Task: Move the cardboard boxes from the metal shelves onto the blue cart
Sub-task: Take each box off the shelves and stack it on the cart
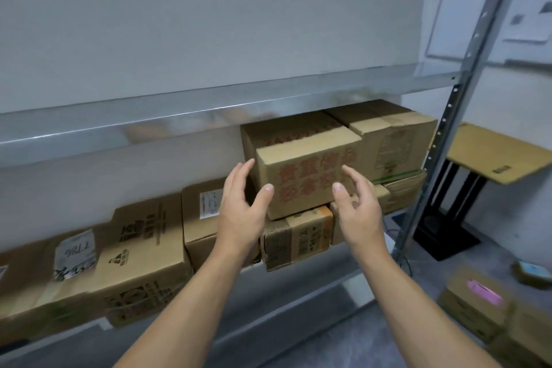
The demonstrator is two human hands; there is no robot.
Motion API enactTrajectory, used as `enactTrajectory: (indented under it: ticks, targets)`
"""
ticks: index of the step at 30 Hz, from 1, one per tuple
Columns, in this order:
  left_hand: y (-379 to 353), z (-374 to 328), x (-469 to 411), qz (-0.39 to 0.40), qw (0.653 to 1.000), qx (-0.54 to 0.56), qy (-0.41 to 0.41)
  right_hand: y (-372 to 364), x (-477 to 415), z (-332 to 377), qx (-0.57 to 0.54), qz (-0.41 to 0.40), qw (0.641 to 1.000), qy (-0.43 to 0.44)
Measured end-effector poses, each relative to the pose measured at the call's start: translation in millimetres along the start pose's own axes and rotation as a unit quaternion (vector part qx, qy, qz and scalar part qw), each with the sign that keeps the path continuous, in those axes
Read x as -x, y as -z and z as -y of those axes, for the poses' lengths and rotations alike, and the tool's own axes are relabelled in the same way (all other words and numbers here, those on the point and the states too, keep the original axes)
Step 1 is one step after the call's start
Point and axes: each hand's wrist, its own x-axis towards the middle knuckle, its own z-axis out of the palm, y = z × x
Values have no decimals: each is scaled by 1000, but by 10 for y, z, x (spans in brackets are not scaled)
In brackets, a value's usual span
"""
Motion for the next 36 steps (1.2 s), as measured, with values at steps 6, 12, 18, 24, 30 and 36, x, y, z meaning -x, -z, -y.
enactTrajectory:
  ticks: [6, 12, 18, 24, 30, 36]
  targets:
    - [-236, 207, -632, 41, 999, -12, 29, -121, -613, -129, 28, -57, 998, -27]
    - [-366, 364, -849, 46, 998, 23, 40, -224, -887, -264, 11, -76, 995, -70]
    - [-475, 334, -823, 36, 994, 82, 64, -241, -996, -324, 5, -73, 993, -90]
    - [-594, 171, -771, 1, 992, 86, 95, -180, -1055, -321, -14, -45, 993, -105]
    - [-659, -54, -604, -65, 984, 119, 116, 118, -1095, -294, -5, 18, 996, -82]
    - [-828, -303, -172, -107, 980, 131, 105, 395, -986, -400, -50, 61, 994, -75]
